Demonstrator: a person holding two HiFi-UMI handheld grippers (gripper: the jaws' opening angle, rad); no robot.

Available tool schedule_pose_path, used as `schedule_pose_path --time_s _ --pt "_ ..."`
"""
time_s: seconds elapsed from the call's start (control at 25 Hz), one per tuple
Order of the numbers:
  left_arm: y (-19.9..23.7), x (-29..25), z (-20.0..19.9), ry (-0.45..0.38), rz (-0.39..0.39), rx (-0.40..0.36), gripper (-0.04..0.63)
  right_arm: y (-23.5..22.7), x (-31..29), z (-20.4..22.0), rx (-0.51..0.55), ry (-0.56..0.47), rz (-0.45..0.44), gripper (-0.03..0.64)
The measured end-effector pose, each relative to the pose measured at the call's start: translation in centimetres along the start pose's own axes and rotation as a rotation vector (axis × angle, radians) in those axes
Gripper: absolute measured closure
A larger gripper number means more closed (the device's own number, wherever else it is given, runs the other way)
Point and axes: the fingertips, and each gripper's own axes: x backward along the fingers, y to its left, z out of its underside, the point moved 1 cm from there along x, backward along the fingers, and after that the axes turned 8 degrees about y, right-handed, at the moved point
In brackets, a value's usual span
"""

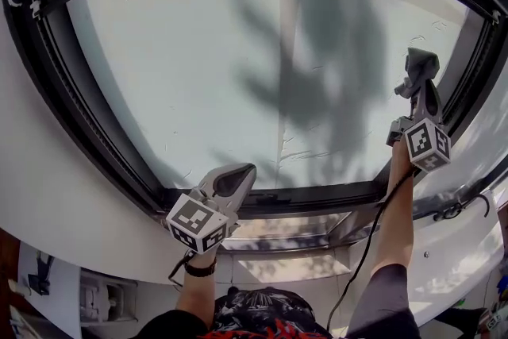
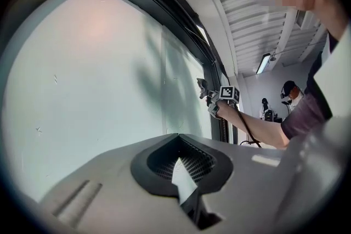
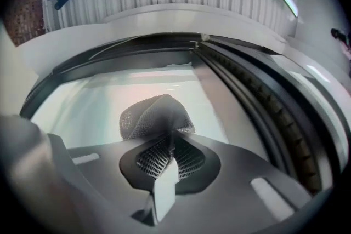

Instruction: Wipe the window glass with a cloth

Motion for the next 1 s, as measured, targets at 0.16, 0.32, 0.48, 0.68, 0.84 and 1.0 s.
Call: schedule_pose_path --time_s 0.16,0.32,0.48,0.68,0.84,1.0 --pt "-0.6 -1.0 0.1 0.009 0.018 0.0 0.601 -4.0 0.7 1.0 -0.082 0.026 0.089 0.601" --pt "-1.6 -1.9 0.3 0.014 0.051 -0.003 0.601 -2.6 0.5 1.3 -0.109 -0.006 0.062 0.601" --pt "-1.4 -1.6 0.8 0.025 0.043 0.007 0.601 5.1 0.8 2.0 -0.053 -0.024 -0.127 0.601" --pt "-0.2 0.4 1.1 0.02 -0.002 0.02 0.601 18.6 1.3 3.3 -0.008 -0.061 -0.359 0.601" --pt "1.8 2.8 1.6 0.013 -0.056 0.039 0.601 27.9 2.2 3.7 0.062 -0.083 -0.51 0.601" --pt "3.8 5.9 1.7 -0.008 -0.116 0.035 0.601 35.8 3.3 4.5 0.013 -0.064 -0.671 0.601"
